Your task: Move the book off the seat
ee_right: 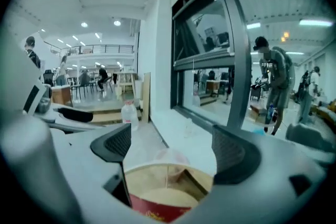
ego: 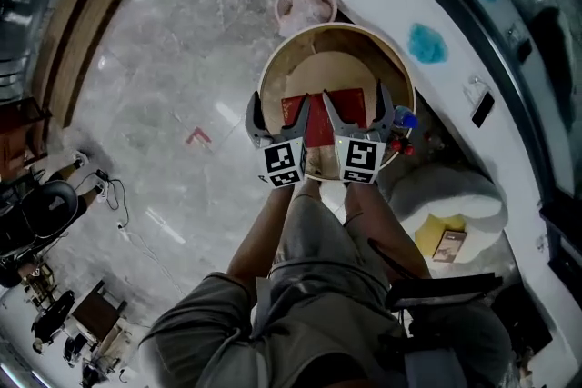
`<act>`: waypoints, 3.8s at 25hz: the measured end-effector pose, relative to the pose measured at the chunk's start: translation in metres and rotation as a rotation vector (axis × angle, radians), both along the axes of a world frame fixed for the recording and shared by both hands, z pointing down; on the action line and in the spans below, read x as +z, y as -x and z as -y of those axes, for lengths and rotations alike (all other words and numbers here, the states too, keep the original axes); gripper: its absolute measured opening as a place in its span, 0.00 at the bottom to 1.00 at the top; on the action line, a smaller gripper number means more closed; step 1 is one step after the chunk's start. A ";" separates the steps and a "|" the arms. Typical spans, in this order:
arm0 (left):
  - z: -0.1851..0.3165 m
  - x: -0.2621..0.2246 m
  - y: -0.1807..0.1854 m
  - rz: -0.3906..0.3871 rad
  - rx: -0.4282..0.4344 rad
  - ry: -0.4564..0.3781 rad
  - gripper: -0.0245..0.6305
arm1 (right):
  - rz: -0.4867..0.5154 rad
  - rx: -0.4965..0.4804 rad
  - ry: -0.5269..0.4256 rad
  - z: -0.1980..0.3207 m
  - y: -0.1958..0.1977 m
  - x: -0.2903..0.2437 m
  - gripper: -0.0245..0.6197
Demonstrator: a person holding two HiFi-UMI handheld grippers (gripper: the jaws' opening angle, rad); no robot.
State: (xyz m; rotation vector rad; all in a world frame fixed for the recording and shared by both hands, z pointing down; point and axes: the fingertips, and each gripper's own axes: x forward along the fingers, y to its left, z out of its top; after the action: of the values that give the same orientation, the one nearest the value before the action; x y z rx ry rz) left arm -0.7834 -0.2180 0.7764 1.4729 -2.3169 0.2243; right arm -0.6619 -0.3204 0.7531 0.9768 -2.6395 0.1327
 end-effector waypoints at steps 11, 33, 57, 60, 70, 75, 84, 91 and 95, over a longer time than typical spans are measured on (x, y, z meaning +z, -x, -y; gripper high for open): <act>0.005 -0.371 0.006 0.164 0.019 -0.348 0.76 | 0.205 -0.043 -0.190 -0.005 -0.014 -0.350 0.80; -0.087 -0.397 -0.035 0.099 0.141 -0.184 0.76 | 0.148 -0.016 -0.197 -0.018 -0.136 -0.411 0.80; -0.026 -0.520 -0.125 0.224 0.313 -0.310 0.76 | 0.158 0.050 -0.163 0.016 -0.258 -0.395 0.80; -0.022 -0.550 -0.155 0.263 0.416 -0.418 0.76 | 0.203 0.170 -0.209 -0.007 -0.296 -0.417 0.80; 0.026 -0.468 -0.252 -0.067 0.660 -0.574 0.76 | 0.025 0.697 -0.199 -0.097 -0.477 -0.389 0.80; 0.039 -0.439 -0.384 -0.128 0.977 -0.530 0.76 | 0.014 0.995 -0.190 -0.198 -0.580 -0.400 0.80; -0.035 -0.447 -0.558 -0.186 1.233 -0.545 0.76 | 0.075 1.136 -0.231 -0.296 -0.671 -0.407 0.80; -0.138 -0.454 -0.684 -0.148 1.286 -0.516 0.76 | 0.127 1.129 -0.236 -0.399 -0.776 -0.404 0.80; -0.198 -0.460 -0.741 -0.141 1.237 -0.522 0.76 | 0.135 1.089 -0.256 -0.443 -0.835 -0.402 0.80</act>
State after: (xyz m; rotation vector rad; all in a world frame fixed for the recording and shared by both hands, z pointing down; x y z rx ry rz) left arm -0.0422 -0.0196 0.3168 2.8763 -1.0800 -0.1881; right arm 0.1731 0.1226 0.3511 2.4416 -1.9365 0.1009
